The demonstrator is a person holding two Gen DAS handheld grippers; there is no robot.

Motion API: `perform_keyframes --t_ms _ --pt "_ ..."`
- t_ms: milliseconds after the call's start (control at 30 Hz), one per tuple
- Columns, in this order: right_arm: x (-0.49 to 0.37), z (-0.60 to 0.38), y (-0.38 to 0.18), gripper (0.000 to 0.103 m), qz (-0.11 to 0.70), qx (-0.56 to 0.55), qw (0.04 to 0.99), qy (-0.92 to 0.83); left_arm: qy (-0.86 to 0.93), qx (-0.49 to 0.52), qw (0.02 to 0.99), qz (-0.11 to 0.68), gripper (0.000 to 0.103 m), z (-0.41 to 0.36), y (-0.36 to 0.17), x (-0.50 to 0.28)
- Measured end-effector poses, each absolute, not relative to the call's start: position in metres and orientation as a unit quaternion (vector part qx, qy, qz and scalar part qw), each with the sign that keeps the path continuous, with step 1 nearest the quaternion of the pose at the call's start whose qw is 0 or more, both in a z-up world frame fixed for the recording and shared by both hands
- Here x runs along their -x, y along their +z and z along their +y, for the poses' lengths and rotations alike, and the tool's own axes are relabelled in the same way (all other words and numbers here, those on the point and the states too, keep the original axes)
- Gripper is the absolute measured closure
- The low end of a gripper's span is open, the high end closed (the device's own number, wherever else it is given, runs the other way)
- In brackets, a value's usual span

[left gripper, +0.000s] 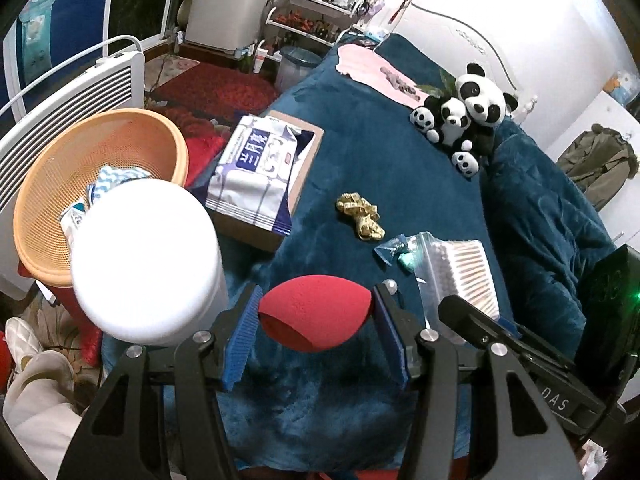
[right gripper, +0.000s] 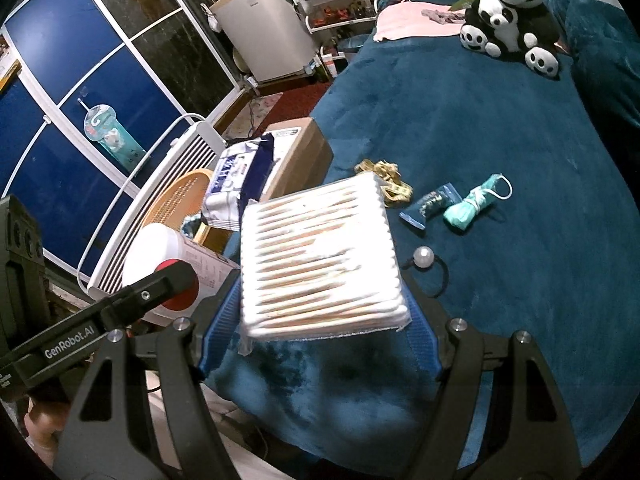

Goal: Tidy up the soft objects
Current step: 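Lift the sponge and swab pack with both tools toward the orange basket, then carry the sponge and swab pack with both tools over the basket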

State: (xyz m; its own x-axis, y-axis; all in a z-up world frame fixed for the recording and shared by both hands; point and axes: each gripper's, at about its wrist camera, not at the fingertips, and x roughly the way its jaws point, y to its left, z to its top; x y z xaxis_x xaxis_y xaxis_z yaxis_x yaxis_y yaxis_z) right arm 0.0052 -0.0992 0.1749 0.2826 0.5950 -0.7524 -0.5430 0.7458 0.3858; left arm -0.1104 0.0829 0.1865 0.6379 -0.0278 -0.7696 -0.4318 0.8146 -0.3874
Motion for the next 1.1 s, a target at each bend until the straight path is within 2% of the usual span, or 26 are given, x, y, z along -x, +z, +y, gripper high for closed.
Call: perform_keyframes --t_ms 767,1100 --pt "0.012 -0.027 0.209 0.028 0.465 0.01 0.791 0.398 0.154 0.336 0.852 0.371 0.046 0.155 0.209 0.15" --pt "0.022 0.017 0.216 0.028 0.465 0.03 0.78 0.419 0.182 0.368 0.837 0.361 0.046 0.201 0.203 0.175"
